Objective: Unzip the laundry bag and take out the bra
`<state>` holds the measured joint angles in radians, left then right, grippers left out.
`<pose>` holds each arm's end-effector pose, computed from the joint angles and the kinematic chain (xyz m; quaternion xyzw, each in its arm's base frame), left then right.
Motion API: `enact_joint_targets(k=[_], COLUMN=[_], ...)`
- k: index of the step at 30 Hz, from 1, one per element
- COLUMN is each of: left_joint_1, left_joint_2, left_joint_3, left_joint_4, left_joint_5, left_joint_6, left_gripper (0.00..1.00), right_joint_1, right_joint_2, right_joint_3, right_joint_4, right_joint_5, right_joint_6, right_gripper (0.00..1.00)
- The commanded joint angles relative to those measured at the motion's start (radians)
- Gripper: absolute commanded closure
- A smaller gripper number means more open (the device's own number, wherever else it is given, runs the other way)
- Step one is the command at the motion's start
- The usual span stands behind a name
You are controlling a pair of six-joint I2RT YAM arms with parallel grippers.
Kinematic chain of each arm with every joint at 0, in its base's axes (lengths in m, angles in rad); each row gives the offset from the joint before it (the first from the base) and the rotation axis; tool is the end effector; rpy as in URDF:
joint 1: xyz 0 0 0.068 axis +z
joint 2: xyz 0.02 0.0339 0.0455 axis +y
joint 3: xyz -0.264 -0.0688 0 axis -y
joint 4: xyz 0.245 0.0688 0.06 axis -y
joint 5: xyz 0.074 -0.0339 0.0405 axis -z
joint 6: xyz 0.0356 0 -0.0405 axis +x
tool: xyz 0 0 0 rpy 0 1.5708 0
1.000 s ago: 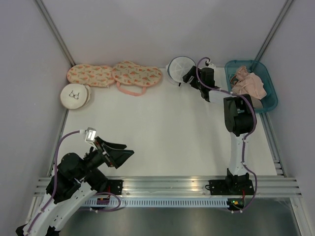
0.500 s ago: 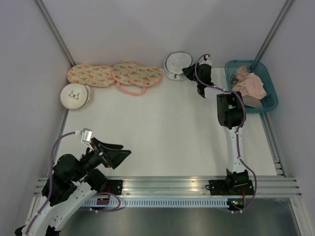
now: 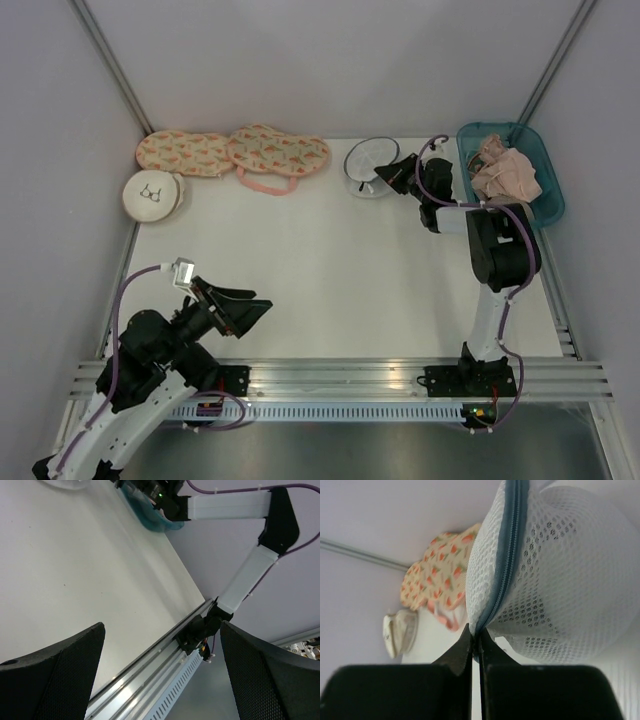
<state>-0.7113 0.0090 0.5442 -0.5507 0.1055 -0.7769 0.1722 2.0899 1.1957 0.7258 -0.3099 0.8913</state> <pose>0.0320 -0.0326 0.2907 0.0136 0.7124 -0.5022 0.4900 0.4489 0.0891 0.1712 0.1724 0.7417 0.4248 0.4896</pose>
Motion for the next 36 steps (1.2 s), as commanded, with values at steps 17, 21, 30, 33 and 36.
enact_joint_targets(k=[17, 21, 30, 33, 36], left_joint_1=[-0.007, -0.022, -0.1, -0.129, -0.149], left_joint_2=[0.517, 0.594, 0.822, 0.966, 1.072], left_joint_3=[-0.329, -0.343, -0.332, -0.297, -0.3], left_joint_4=[0.968, 0.944, 1.11, 1.205, 1.345], left_joint_5=[-0.067, -0.101, -0.09, -0.034, -0.044], left_joint_6=[-0.47, -0.688, -0.921, -0.973, -1.013], left_gripper=[0.01, 0.01, 0.01, 0.01, 0.04], right_joint_1=[0.26, 0.311, 0.464, 0.497, 0.515], right_joint_2=[-0.944, -1.024, -1.15, -1.148, -1.15], right_joint_3=[-0.922, -1.035, -1.131, -1.14, -1.144], right_joint_4=[0.199, 0.307, 0.316, 0.337, 0.349], right_joint_5=[-0.009, 0.074, 0.232, 0.242, 0.238], right_joint_6=[0.415, 0.492, 0.482, 0.472, 0.465], right_gripper=[0.99, 1.0, 1.0, 1.0, 0.99])
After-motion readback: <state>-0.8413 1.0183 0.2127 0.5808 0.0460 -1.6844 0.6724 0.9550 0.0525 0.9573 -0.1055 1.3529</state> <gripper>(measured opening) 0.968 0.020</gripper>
